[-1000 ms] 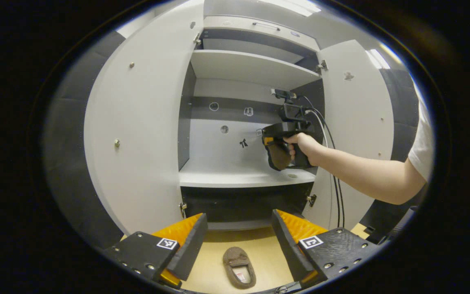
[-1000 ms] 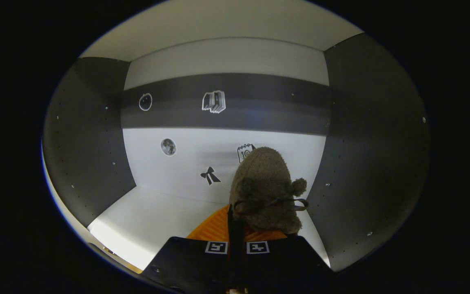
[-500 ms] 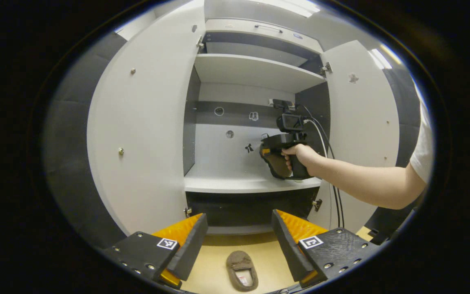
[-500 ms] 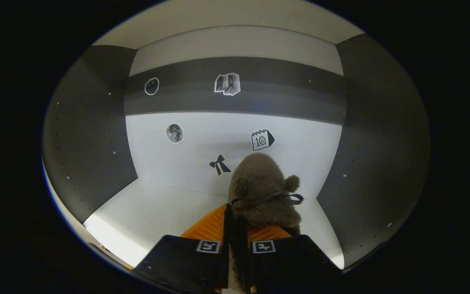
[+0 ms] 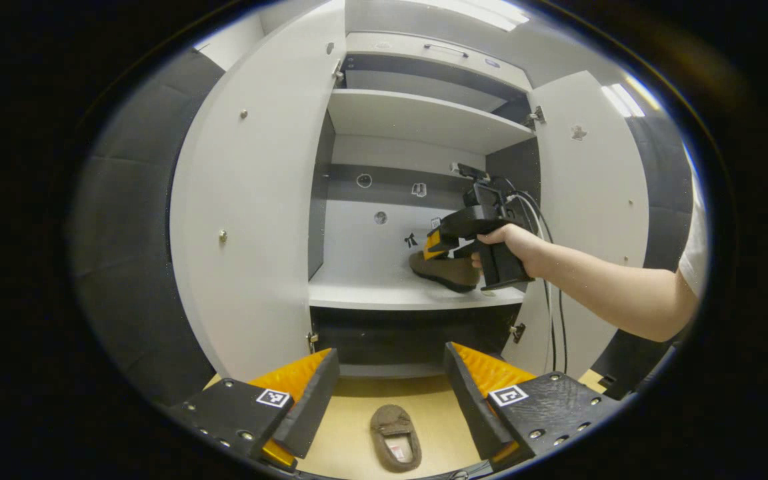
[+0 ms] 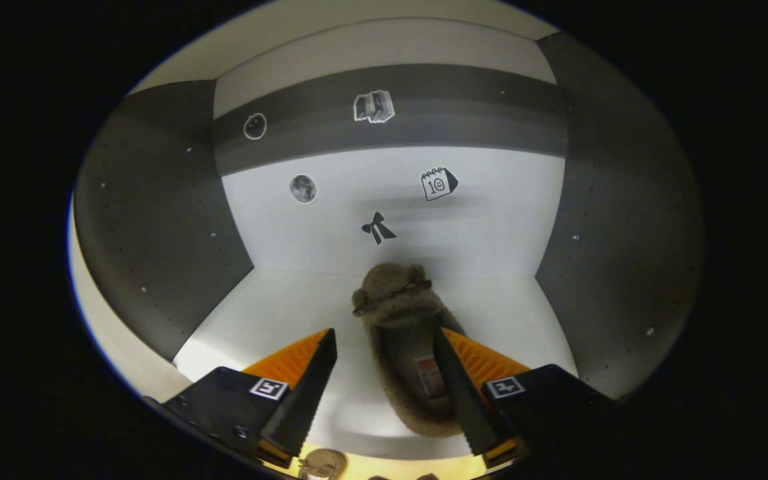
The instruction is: Grab one shoe with the right hand and put it into the shoe cabinet, grab the other shoe with the left hand and put it into the shoe cabinet; then close the right door with the right hand and the left door with the left hand.
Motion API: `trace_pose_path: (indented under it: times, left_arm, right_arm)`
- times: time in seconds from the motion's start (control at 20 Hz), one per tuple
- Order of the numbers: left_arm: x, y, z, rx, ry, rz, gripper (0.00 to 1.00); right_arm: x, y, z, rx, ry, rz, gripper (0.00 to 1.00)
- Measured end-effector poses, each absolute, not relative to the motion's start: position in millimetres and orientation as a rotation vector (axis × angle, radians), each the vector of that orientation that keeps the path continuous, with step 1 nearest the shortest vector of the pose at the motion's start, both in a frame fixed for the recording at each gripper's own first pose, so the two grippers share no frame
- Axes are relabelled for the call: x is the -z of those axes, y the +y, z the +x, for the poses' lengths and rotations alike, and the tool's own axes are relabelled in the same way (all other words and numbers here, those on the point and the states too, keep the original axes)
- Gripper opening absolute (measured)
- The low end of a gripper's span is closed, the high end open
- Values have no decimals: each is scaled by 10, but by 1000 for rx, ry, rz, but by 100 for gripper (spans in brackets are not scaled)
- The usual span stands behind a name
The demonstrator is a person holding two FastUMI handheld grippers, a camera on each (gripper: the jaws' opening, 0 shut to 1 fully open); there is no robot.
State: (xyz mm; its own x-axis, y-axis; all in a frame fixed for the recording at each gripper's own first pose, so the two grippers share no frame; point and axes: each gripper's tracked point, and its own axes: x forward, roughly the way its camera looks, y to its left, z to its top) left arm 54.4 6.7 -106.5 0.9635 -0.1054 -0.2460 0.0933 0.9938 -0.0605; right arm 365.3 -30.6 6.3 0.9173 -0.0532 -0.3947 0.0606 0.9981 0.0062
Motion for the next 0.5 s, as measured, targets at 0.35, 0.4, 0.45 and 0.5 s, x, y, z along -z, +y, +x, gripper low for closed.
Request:
trace_pose_path:
  times: [0.35, 0.4, 0.45, 0.5]
  left_arm:
    - [1664, 88, 522, 141, 374, -67, 92]
    - [1804, 90, 530, 152, 400, -62, 92]
    - [1949, 85, 534, 164, 426, -55, 92]
    - [2107, 60, 538, 177, 455, -50, 92]
  right_arm:
    - [-368, -227, 2772, 98, 267, -120, 96]
    - [-389, -203, 2622, 97, 244, -119, 98]
    - [-384, -198, 2459, 105, 221, -116, 98]
    - [-370, -205, 2308, 117, 202, -109, 96]
